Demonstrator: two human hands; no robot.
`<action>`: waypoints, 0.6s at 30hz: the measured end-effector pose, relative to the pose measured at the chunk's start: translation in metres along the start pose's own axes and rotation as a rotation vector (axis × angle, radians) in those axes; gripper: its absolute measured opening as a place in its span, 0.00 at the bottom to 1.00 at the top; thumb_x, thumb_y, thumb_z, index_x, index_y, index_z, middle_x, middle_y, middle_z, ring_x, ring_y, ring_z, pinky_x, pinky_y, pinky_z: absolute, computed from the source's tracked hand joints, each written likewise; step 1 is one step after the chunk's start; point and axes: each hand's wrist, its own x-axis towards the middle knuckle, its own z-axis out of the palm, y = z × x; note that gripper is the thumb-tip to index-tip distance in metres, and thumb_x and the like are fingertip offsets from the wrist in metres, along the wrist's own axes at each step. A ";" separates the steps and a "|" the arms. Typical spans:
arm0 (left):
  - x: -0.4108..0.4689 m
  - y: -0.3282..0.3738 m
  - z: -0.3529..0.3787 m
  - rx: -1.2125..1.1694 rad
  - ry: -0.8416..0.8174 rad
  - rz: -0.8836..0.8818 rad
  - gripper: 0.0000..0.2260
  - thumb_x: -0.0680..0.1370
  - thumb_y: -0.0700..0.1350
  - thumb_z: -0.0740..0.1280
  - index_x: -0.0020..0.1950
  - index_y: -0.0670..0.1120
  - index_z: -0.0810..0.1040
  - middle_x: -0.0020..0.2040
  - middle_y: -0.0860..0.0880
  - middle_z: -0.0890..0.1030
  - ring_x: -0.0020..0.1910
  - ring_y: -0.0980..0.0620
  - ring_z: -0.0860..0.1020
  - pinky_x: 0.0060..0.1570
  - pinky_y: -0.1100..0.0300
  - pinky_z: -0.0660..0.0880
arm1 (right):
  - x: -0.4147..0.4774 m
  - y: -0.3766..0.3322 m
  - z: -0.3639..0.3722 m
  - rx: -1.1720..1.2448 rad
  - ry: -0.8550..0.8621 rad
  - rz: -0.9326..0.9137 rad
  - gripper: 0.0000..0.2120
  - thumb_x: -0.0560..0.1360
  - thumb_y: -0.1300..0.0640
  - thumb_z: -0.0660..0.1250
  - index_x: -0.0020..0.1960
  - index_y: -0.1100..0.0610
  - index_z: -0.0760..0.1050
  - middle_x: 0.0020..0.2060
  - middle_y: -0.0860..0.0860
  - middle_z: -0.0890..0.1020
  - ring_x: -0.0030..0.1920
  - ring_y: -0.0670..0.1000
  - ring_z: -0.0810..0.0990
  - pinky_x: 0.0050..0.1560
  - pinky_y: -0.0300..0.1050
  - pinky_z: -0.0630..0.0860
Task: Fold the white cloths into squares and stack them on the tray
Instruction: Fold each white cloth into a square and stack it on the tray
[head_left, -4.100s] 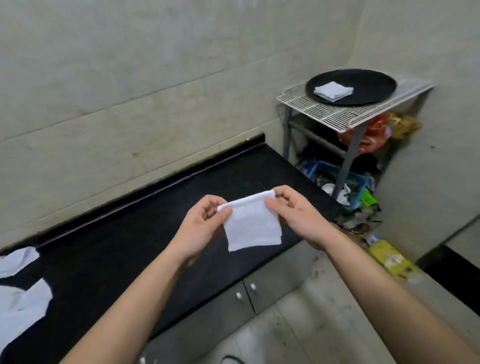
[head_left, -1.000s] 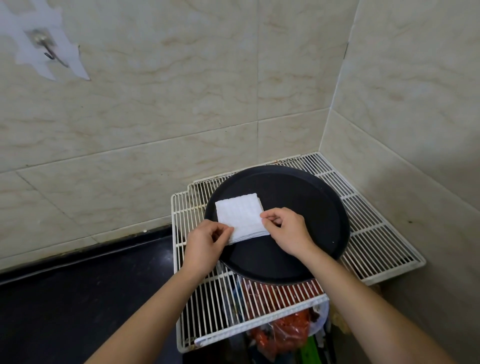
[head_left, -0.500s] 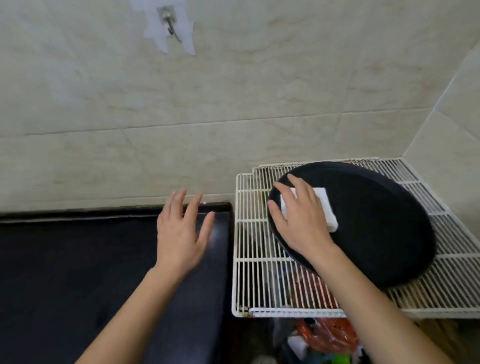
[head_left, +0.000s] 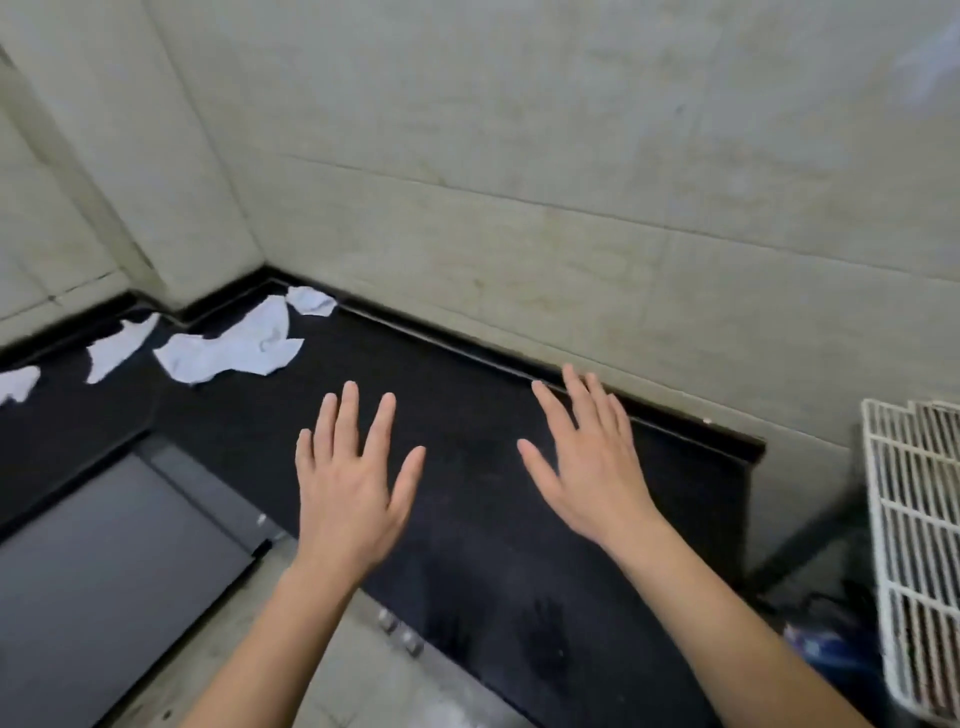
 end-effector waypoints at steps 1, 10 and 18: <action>-0.002 -0.030 -0.009 -0.001 0.014 -0.029 0.29 0.80 0.61 0.54 0.77 0.48 0.66 0.79 0.40 0.59 0.78 0.39 0.56 0.71 0.36 0.61 | 0.010 -0.031 0.009 0.006 0.005 -0.020 0.32 0.82 0.39 0.54 0.81 0.49 0.52 0.81 0.55 0.49 0.81 0.58 0.47 0.79 0.56 0.47; -0.019 -0.253 -0.075 0.011 0.059 -0.281 0.30 0.81 0.63 0.50 0.79 0.50 0.60 0.80 0.42 0.55 0.80 0.43 0.51 0.74 0.38 0.57 | 0.085 -0.271 0.079 0.095 -0.004 -0.219 0.32 0.81 0.40 0.58 0.80 0.51 0.56 0.80 0.56 0.52 0.80 0.58 0.49 0.78 0.57 0.49; -0.026 -0.399 -0.093 0.044 0.103 -0.532 0.31 0.81 0.63 0.50 0.79 0.49 0.60 0.81 0.43 0.54 0.80 0.43 0.51 0.75 0.40 0.55 | 0.145 -0.409 0.144 0.144 -0.055 -0.365 0.33 0.80 0.41 0.60 0.80 0.53 0.57 0.80 0.58 0.54 0.80 0.61 0.52 0.77 0.58 0.53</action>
